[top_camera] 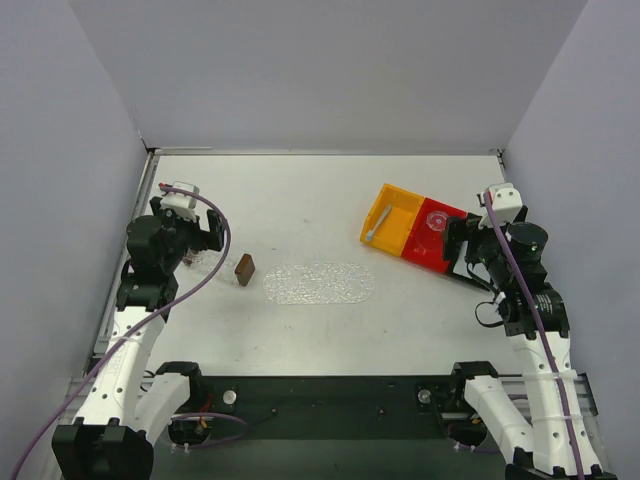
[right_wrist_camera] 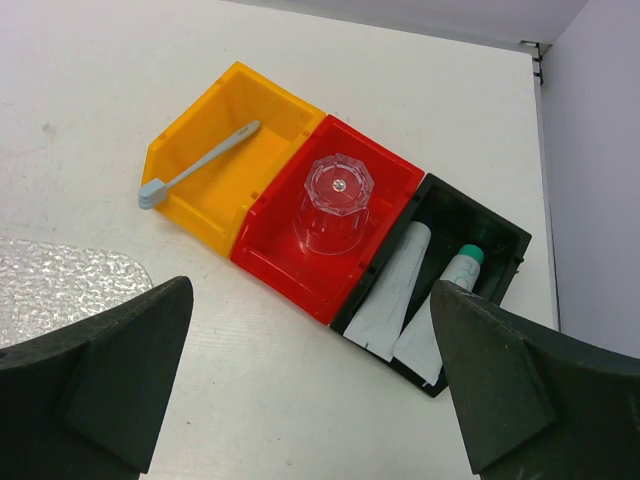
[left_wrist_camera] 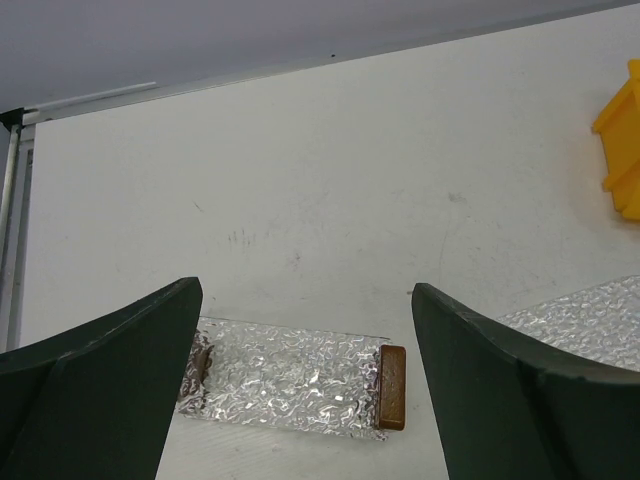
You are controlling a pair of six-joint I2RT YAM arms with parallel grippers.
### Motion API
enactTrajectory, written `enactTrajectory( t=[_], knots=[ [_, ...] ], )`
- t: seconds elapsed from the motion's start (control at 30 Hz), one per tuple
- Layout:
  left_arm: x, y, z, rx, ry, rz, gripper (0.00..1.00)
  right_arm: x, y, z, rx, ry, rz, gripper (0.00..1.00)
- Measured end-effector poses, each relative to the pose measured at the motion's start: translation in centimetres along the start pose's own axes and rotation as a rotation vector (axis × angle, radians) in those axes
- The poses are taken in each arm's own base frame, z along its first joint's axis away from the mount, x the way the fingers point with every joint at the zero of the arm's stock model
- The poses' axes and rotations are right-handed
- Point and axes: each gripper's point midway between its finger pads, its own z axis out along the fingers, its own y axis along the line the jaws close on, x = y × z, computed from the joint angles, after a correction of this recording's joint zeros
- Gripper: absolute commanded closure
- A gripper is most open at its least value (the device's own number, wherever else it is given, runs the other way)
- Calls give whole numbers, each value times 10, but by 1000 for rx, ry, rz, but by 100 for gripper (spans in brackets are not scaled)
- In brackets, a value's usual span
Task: Prepare toiletry sets of a toothbrush and toothpaste on the tray
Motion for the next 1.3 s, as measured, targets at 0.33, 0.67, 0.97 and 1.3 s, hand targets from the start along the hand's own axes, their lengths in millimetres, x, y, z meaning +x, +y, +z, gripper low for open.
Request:
enactTrajectory(
  t=[0.33, 0.67, 0.97, 1.3],
  knots=[
    [1, 2, 0, -12, 5, -5, 4, 4, 0, 2, -4, 10, -10, 0],
    [3, 23, -10, -97, 75, 60, 6, 7, 9, 5, -52, 23, -8, 0],
    [50, 77, -31, -153, 237, 44, 9, 16, 18, 7, -105, 61, -11, 0],
    [108, 103, -42, -41, 425, -30, 9, 28, 24, 12, -144, 113, -11, 0]
  ],
)
